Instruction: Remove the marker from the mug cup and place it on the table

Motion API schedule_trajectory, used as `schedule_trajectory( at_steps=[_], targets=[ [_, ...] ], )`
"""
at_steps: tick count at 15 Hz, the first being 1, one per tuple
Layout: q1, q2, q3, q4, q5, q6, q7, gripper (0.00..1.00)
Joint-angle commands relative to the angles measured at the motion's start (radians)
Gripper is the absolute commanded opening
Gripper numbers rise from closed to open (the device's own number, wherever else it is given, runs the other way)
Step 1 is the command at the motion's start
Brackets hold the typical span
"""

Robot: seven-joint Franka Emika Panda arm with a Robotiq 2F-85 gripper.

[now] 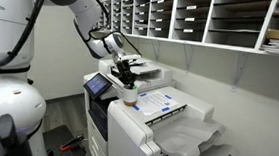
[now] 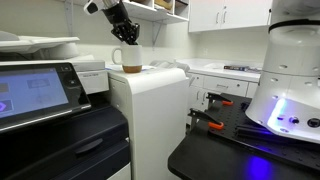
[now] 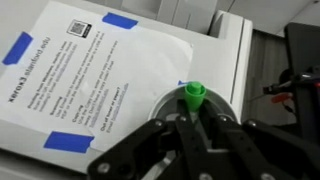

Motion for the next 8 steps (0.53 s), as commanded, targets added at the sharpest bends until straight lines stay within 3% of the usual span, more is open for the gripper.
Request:
schedule_trajectory(
  at_steps=[1, 8],
  targets=[
    [-0.006, -0.052, 0.001, -0.033, -0.014, 0.055, 0.013, 0.05],
    [-0.05, -0.247, -0.049, -0.042, 0.198, 0.041, -0.112, 0.05]
  ],
)
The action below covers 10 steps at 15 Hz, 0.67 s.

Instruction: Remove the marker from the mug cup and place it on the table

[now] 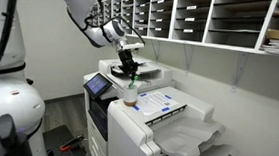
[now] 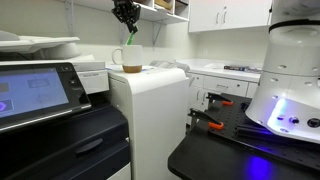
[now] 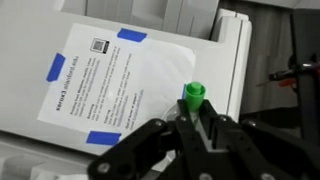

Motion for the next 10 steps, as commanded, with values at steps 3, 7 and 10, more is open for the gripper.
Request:
schedule_trajectory(
  at_steps=[3, 7, 10],
  targets=[
    [-0.045, -0.151, -0.094, -0.025, 0.205, 0.006, -0.043, 0.05],
    [-0.089, -0.114, -0.166, 0.005, 0.284, 0.057, 0.061, 0.05],
    [-0.119, -0.017, -0.196, 0.021, 0.319, 0.206, 0.159, 0.05]
  ],
)
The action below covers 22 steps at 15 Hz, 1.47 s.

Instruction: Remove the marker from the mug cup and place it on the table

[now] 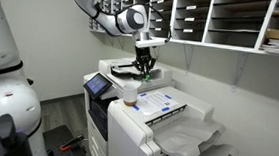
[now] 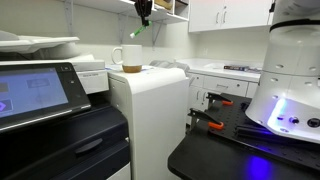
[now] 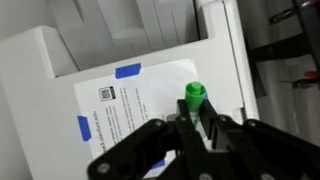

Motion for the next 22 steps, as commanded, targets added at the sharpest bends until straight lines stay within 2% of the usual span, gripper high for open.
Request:
schedule_trajectory(
  at_steps=[1, 5, 10, 11, 13, 16, 19, 20, 22],
  targets=[
    [-0.028, 0.118, -0.018, 0.032, 0.053, 0.165, 0.13, 0.05],
    [-0.076, 0.291, -0.01, 0.093, 0.117, 0.304, 0.073, 0.05],
    [-0.12, 0.434, 0.028, 0.203, 0.129, 0.287, 0.019, 0.05],
    [-0.124, 0.444, 0.035, 0.216, 0.119, 0.28, 0.006, 0.44],
    [-0.129, 0.437, 0.044, 0.22, 0.108, 0.283, -0.021, 0.51],
    [-0.115, 0.363, 0.05, 0.196, 0.077, 0.246, -0.05, 0.74],
    [-0.075, 0.269, 0.044, 0.204, 0.042, -0.013, 0.042, 0.96],
    [-0.067, 0.234, 0.051, 0.201, 0.043, -0.084, 0.047, 0.99],
    [-0.046, 0.17, 0.06, 0.198, 0.041, -0.196, 0.075, 1.0]
  ],
)
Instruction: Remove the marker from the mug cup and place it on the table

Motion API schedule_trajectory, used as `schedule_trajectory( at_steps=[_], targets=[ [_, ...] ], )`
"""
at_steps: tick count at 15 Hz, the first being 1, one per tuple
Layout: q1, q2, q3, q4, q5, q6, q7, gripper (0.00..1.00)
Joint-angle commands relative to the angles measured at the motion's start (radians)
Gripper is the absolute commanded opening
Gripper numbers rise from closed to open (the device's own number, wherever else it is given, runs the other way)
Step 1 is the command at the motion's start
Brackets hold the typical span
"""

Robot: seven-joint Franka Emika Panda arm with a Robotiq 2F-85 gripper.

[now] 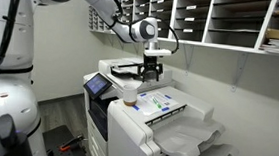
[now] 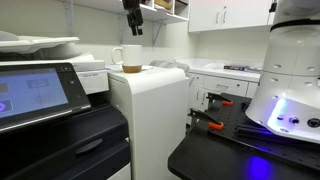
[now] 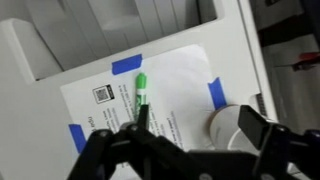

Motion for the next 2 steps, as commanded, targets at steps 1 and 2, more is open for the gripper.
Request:
schedule_trajectory(
  at_steps=[1, 2],
  targets=[
    [0.028, -0.095, 0.01, -0.025, -0.026, -0.12, 0.051, 1.0],
    [0.037, -0.12, 0.011, -0.038, -0.042, -0.098, 0.058, 1.0]
  ],
)
